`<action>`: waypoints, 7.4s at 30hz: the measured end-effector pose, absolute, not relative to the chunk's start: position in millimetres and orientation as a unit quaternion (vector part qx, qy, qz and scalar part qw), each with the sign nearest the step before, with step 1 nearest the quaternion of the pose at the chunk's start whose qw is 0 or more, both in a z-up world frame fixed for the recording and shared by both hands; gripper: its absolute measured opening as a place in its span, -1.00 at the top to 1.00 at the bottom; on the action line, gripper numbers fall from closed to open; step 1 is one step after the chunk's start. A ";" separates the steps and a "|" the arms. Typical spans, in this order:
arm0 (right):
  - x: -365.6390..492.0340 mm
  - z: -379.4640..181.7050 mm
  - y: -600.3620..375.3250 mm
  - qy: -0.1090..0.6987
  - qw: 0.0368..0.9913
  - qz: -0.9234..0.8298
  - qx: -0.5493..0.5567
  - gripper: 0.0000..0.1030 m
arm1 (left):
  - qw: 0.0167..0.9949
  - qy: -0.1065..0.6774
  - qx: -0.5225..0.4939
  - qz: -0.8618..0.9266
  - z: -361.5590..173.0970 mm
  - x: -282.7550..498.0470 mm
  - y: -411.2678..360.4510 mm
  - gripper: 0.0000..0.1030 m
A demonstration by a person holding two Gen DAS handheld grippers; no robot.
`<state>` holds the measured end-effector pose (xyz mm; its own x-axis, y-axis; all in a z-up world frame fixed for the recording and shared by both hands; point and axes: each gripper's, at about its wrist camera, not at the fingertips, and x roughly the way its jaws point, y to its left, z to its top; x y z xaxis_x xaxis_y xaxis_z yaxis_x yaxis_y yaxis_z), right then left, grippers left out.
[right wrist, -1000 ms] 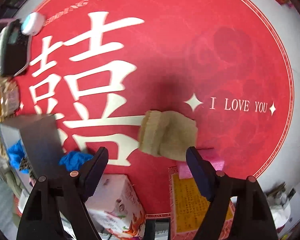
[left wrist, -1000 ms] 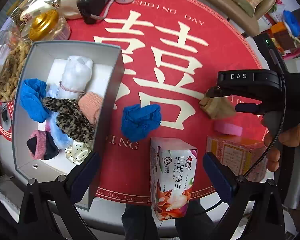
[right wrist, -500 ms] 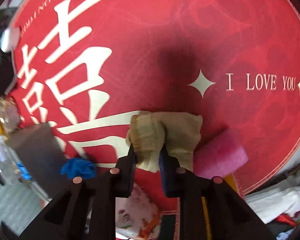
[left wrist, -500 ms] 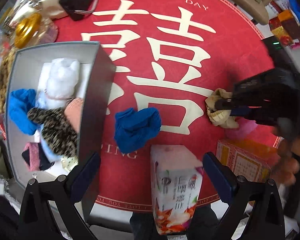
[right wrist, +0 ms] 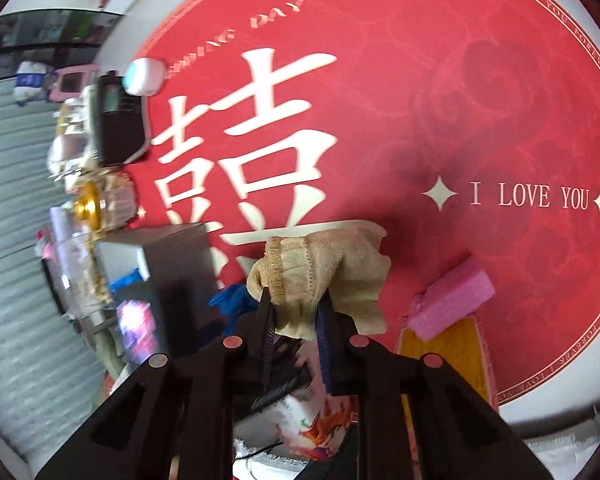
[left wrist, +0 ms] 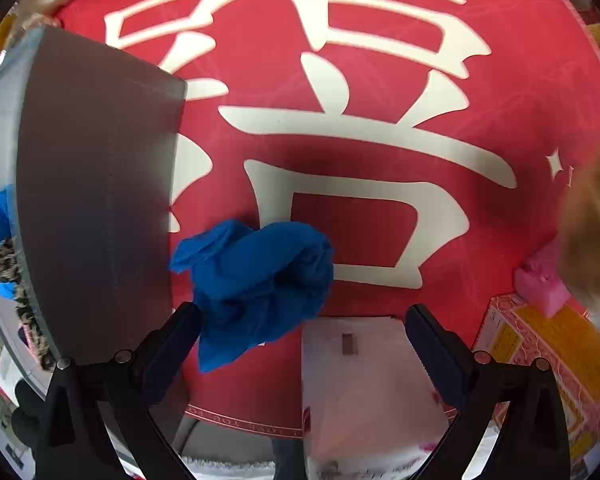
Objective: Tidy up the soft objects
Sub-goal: 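Grasp the beige knit glove with the right tool while the left grasps the blue glove, then lift the beige glove and blue glove and carry them toward the white box, then lower the beige glove and blue glove over the white box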
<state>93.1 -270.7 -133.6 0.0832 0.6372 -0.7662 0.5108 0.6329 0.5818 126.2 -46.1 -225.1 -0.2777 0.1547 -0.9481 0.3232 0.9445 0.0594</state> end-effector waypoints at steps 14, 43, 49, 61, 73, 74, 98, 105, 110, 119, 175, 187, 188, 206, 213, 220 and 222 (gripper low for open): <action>64.9 -104.0 -275.4 0.638 0.632 0.079 0.433 0.59 | 0.558 0.817 0.130 -0.058 -249.2 131.8 -46.8 0.00; 25.1 -57.4 -263.1 0.619 0.671 0.079 0.401 0.59 | 0.691 0.703 0.105 -0.136 -129.4 86.2 -26.6 0.44; 2.7 -43.7 -243.8 0.623 0.675 0.077 0.387 0.59 | 0.705 0.688 0.109 -0.136 -97.9 78.8 -2.4 0.44; -57.3 -28.3 -204.1 0.653 0.672 0.065 0.343 0.59 | 0.702 0.681 0.114 -0.173 -63.0 17.7 32.9 0.44; -95.4 -19.5 -166.9 0.674 0.660 0.058 0.327 0.59 | 0.697 0.676 0.124 -0.205 -44.3 -19.3 65.9 0.44; -97.5 -18.6 -164.1 0.675 0.659 0.058 0.327 0.59 | 0.696 0.675 0.128 -0.209 -43.3 -22.4 68.5 0.44; -75.1 26.9 -121.9 0.675 0.690 0.082 0.249 0.59 | 0.738 0.637 0.086 -0.204 -13.5 -15.5 115.4 0.44; -59.7 37.0 -98.7 0.681 0.692 0.109 0.212 0.59 | 0.746 0.639 0.057 -0.179 -13.1 -9.5 135.5 0.44; -49.8 42.7 -90.8 0.683 0.694 0.118 0.196 0.59 | 0.751 0.640 0.037 -0.159 -14.5 -3.1 150.0 0.44; -23.7 51.8 -69.8 0.685 0.694 0.140 0.172 0.59 | 0.755 0.646 -0.005 -0.110 -20.4 9.0 183.0 0.44; 137.9 6.9 -8.3 0.687 0.695 0.159 0.141 0.59 | 0.739 0.671 -0.052 0.033 -75.6 113.7 214.3 0.44; 141.1 0.3 -6.8 0.692 0.691 0.161 0.135 0.59 | 0.734 0.676 -0.051 0.035 -81.6 116.0 215.2 0.44; 140.6 -0.5 -6.9 0.692 0.690 0.161 0.134 0.59 | 0.734 0.677 -0.051 0.035 -81.8 115.9 215.3 0.44; 140.7 -2.9 -6.2 0.695 0.690 0.162 0.121 0.59 | 0.730 0.681 -0.050 0.033 -86.3 112.9 211.9 0.44; 141.5 -3.6 -5.5 0.695 0.690 0.162 0.120 0.59 | 0.730 0.681 -0.050 0.034 -87.9 112.1 212.5 0.44; 143.1 -4.0 -4.2 0.695 0.690 0.162 0.118 0.59 | 0.729 0.682 -0.047 0.034 -89.9 113.4 213.3 0.44; 144.2 -4.3 -3.6 0.696 0.690 0.162 0.118 0.59 | 0.728 0.683 -0.048 0.034 -90.6 113.5 213.6 0.44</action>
<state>144.2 -3.6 -4.3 -0.0212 0.3874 -0.9216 -0.0591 0.9198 0.3880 113.5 213.6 -90.6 0.0655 -0.0152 -0.9977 -0.1149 0.9931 -0.0226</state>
